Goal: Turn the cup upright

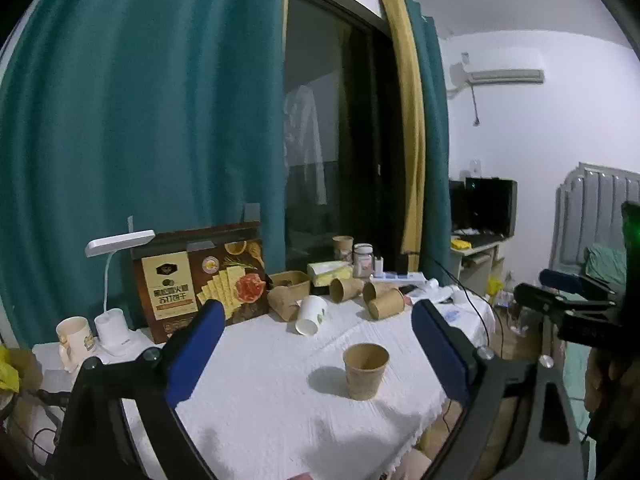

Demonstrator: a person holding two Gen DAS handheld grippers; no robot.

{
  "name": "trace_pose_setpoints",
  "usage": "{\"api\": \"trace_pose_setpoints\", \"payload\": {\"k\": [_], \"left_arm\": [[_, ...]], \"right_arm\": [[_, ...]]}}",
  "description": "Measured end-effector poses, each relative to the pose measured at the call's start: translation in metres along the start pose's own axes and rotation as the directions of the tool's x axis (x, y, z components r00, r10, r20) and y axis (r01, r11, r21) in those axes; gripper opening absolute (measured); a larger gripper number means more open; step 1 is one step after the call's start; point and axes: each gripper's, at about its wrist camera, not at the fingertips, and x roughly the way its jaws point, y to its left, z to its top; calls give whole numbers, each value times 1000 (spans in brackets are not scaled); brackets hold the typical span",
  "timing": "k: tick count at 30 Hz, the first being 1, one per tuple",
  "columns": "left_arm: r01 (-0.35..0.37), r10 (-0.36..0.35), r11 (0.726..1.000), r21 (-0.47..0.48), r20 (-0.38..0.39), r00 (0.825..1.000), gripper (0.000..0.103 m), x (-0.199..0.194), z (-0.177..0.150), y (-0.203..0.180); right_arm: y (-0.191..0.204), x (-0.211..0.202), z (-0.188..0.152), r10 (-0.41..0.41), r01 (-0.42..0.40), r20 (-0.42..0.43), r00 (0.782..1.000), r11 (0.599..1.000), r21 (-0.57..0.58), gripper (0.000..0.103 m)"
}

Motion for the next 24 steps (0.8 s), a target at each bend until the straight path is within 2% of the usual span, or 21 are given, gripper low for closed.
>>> {"api": "trace_pose_setpoints", "payload": {"k": [9, 24], "left_arm": [[-6, 5, 999, -51, -12, 1000, 102, 3, -4, 26], [8, -10, 999, -50, -36, 999, 103, 12, -19, 44]], "right_arm": [[24, 15, 6, 18, -18, -17, 1000, 1000, -20, 82], [48, 42, 3, 33, -35, -54, 998, 998, -46, 82]]}}
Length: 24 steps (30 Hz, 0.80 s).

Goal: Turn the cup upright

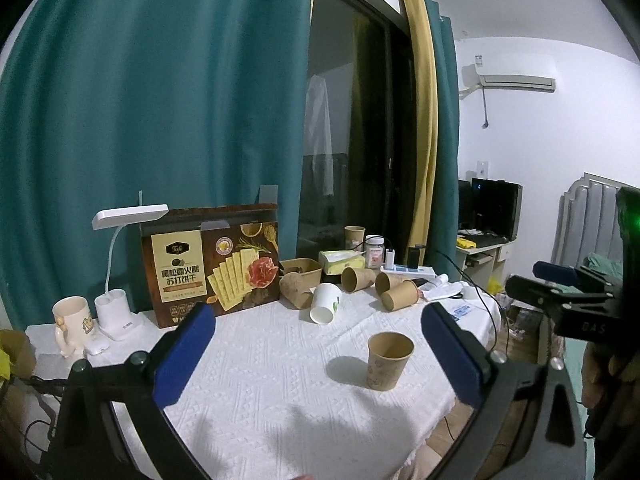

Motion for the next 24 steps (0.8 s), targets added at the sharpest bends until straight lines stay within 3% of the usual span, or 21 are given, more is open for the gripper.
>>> {"api": "trace_pose_setpoints", "payload": {"k": [24], "left_arm": [[0, 0, 1000, -2, 1, 1000, 103, 0, 0, 0]], "right_arm": [[2, 1, 0, 1, -1, 0, 1000, 1000, 1, 82]]}}
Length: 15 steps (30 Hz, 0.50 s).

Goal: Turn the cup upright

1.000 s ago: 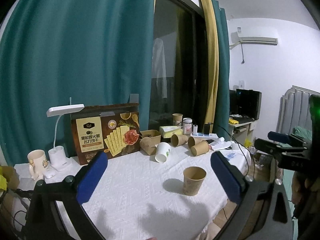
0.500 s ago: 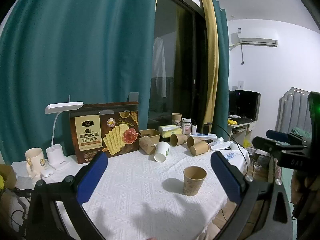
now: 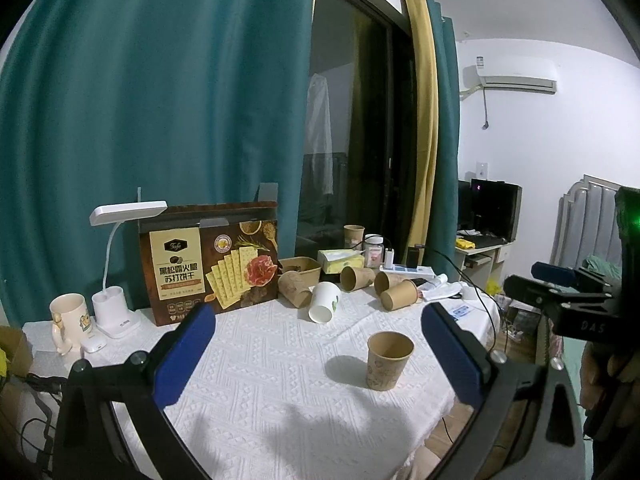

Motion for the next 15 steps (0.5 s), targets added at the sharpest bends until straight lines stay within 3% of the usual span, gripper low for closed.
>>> {"api": "trace_pose_setpoints", "payload": {"k": [15], "left_arm": [[-2, 2, 1000, -10, -5, 1000, 103, 2, -5, -6]], "right_arm": [[-7, 4, -6, 6, -6, -9, 1000, 1000, 5, 82]]}}
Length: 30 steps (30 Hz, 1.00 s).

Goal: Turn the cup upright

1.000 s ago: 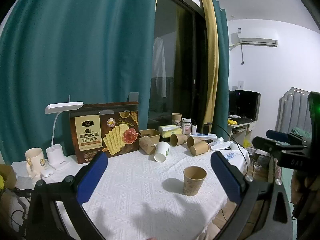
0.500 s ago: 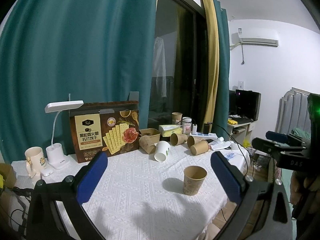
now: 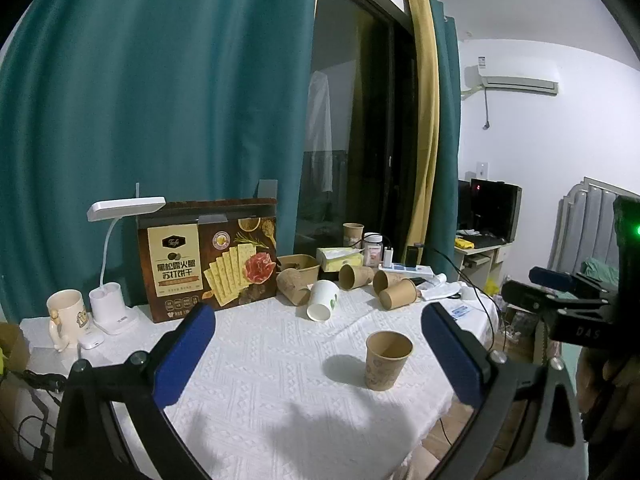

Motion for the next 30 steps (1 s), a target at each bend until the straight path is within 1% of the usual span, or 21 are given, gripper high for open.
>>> {"api": "trace_pose_setpoints", "payload": {"k": [6, 30], "left_arm": [[-11, 11, 1000, 25, 12, 1000, 103, -1, 2, -8], [-10, 10, 1000, 16, 6, 1000, 103, 1, 5, -14]], "right_arm": [[-1, 1, -1, 4, -4, 1, 1000, 1000, 6, 82], [-2, 3, -1, 1, -1, -3, 1000, 1000, 7, 82]]}}
